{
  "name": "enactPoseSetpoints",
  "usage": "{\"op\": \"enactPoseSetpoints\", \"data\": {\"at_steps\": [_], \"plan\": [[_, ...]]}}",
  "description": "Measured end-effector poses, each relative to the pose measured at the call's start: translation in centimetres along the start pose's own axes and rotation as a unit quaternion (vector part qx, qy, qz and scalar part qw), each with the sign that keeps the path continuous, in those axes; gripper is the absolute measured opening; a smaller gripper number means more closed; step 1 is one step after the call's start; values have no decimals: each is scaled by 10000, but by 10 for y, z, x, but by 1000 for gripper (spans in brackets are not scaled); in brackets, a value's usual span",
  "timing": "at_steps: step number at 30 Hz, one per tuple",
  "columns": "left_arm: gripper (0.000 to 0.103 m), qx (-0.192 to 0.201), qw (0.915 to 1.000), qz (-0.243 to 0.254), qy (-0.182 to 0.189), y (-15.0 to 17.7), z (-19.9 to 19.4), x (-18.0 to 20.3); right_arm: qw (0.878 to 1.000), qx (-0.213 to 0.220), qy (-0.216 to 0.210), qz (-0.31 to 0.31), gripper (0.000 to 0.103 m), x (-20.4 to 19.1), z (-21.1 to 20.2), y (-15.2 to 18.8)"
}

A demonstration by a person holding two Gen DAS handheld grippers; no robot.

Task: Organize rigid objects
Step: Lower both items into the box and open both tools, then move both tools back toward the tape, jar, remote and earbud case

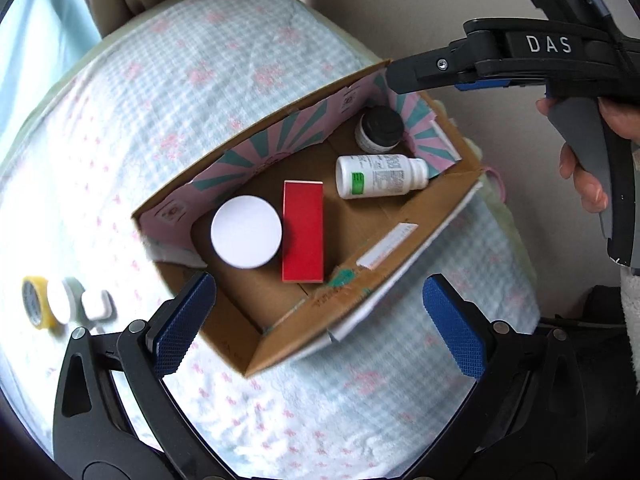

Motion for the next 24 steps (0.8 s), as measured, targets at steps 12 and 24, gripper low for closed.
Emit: {"op": "enactPoseSetpoints", "data": {"at_steps": [12,24], "plan": [[103,527,9936,-686,-733,67,-108,-66,9952,332,649,-655,103,-74,-69,20],[103,1159,9745,-1436,-1278,170,-201,-200,9851,766,871,-1269,103,-210,-90,68]]}}
Point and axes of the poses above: each gripper's, at about its wrist camera, not at the fingertips, and z roughly the way its jaws point, x to its right, y to its underside, the point moved 9 cm from there along z, roughly the way its jaws point, and after that the axes turned 4 degrees about -y, right-handed, at the moved point
